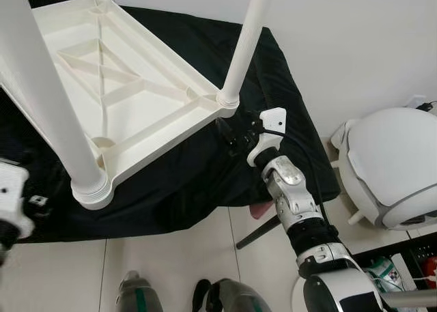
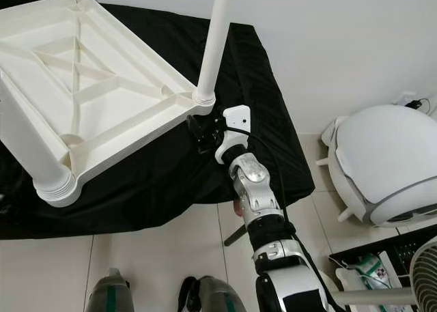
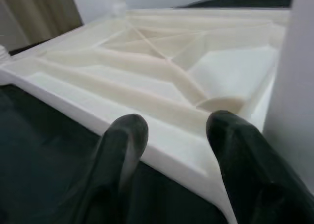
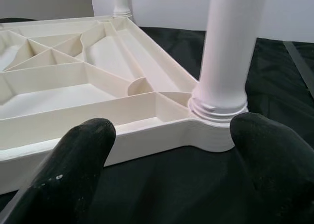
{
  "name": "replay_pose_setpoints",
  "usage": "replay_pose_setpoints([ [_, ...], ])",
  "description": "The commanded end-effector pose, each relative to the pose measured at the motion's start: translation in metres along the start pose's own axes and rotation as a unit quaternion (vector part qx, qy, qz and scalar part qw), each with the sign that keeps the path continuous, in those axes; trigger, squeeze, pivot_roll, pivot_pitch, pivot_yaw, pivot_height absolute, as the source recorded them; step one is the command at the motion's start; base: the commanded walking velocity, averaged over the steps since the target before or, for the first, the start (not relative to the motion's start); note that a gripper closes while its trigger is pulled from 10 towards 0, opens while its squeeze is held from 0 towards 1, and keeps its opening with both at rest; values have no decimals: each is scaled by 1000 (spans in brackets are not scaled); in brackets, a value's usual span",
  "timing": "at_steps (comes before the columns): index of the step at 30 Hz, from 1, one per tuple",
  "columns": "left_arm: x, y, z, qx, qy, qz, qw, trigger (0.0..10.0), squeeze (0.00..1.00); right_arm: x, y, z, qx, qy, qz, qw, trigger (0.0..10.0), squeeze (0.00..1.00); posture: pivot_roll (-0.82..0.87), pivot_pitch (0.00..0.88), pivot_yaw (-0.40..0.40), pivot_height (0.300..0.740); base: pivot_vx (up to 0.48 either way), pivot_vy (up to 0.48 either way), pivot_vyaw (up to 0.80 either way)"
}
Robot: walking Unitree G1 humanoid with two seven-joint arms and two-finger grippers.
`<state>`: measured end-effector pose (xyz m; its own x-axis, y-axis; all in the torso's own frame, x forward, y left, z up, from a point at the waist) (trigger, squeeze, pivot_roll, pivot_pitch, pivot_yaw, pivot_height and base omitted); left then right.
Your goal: Building children table
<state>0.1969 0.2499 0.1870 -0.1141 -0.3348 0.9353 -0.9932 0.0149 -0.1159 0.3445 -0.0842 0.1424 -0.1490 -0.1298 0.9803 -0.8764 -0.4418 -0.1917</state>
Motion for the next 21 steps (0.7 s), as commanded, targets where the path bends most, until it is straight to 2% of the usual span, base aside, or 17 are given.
replay_pose_setpoints([
  [1, 9, -8, 20, 29, 42, 30, 998, 10000, 0, 0, 4, 8, -15, 2, -5, 1000, 10000, 0, 215, 75, -145, 740, 0, 0, 0],
  [4, 19, -19, 54, -13, 101, 52, 993, 10000, 0, -1, 9, 11, -22, 6, -5, 1000, 10000, 0, 196, 76, -138, 740, 0, 0, 0],
  [7, 20, -20, 58, -20, 109, 54, 992, 10000, 0, -1, 9, 11, -23, 6, -6, 1000, 10000, 0, 191, 76, -137, 740, 0, 0, 0],
  [9, 23, -30, 78, -53, 133, 63, 988, 10000, 0, -2, 16, 9, 7, 16, -12, 1000, 10000, 0, 166, 75, -122, 740, 0, 0, 0],
  [11, 23, -30, 78, -53, 133, 63, 988, 10000, 0, -2, 16, 9, 7, 16, -12, 1000, 10000, 0, 166, 75, -122, 740, 0, 0, 0],
  [14, 28, -42, 97, -79, 152, 69, 983, 10000, 0, -3, 30, 10, 68, 29, -28, 997, 10000, 0, 128, 66, -99, 740, 0, 0, 0],
  [20, 31, -48, 107, -92, 160, 73, 980, 10000, 0, -3, 38, 12, 98, 21, -40, 994, 10000, 0, 116, 63, -91, 740, 0, 0, 0],
  [21, 35, -53, 116, -106, 165, 79, 977, 10000, 0, -1, 45, 13, 130, 13, -50, 990, 10000, 0, 97, 57, -78, 740, 0, 0, 0],
])
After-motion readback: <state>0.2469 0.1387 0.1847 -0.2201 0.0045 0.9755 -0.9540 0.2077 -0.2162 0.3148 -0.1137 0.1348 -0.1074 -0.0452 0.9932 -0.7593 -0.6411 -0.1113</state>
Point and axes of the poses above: a point about 5 cm out from each wrist's last joint towards the gripper, its own y axis pointing back from the gripper into the wrist, its own x axis along the axis of the wrist's last joint, z = x × y, the point moved 1 cm from there along -y, pointing out of the wrist towards the gripper
